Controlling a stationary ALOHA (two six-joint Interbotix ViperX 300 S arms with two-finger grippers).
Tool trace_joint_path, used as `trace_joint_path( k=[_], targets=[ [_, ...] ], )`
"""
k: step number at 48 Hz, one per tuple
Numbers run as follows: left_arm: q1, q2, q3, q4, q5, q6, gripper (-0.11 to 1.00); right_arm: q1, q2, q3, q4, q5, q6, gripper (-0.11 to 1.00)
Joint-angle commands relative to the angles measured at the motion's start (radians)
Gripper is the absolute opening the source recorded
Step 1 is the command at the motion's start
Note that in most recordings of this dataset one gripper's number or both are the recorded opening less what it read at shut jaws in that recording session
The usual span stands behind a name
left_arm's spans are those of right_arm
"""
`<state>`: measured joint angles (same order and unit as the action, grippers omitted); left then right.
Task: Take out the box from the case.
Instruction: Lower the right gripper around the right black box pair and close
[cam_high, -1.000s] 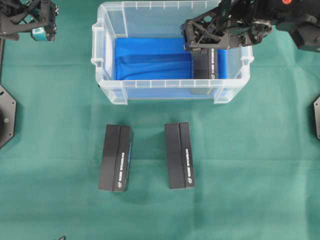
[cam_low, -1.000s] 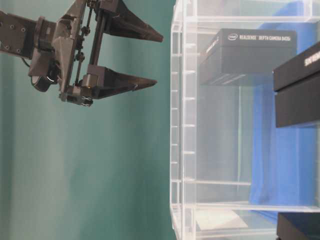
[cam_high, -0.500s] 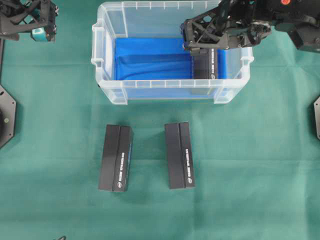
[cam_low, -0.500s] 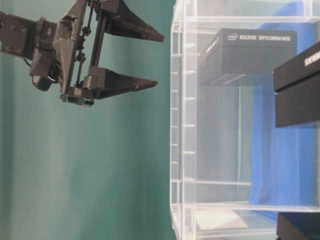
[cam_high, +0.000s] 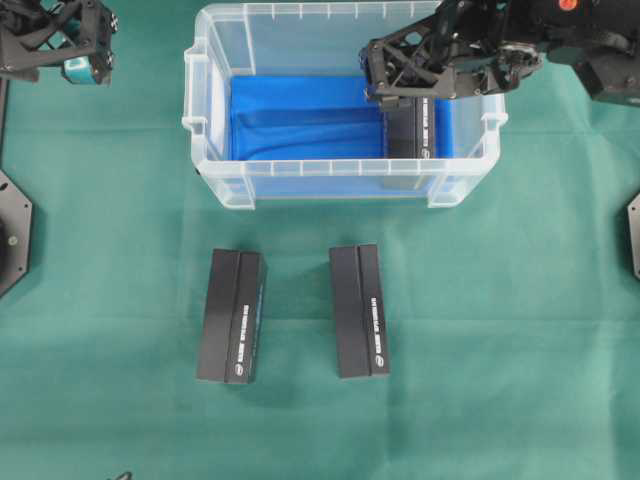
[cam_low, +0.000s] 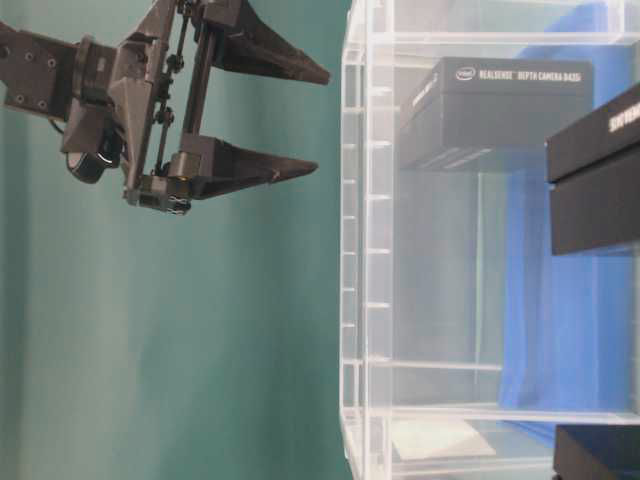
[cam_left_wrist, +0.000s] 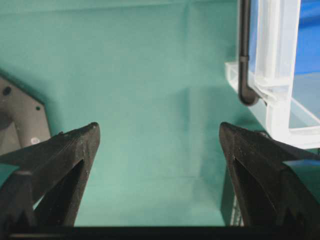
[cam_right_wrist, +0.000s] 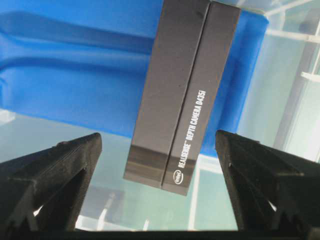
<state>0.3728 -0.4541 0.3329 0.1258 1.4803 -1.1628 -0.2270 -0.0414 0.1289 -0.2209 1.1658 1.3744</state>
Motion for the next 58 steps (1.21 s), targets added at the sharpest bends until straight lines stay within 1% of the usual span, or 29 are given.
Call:
trace_joint_path(
  k=[1,33,58],
  targets=[
    [-0.003,-0.008,-0.015,-0.002,-0.003,0.002,0.94,0.003,-0.009,-0.021,-0.005,-0.003,0.002,0.93],
    [-0.005,-0.009,-0.015,-0.002,-0.003,0.0,0.94,0.003,0.006,0.018,-0.009,-0.006,0.002,0.93],
    [-0.009,-0.009,-0.014,0.0,-0.009,0.0,0.94,-0.002,0.037,0.055,-0.014,-0.044,0.006,0.93]
  ],
)
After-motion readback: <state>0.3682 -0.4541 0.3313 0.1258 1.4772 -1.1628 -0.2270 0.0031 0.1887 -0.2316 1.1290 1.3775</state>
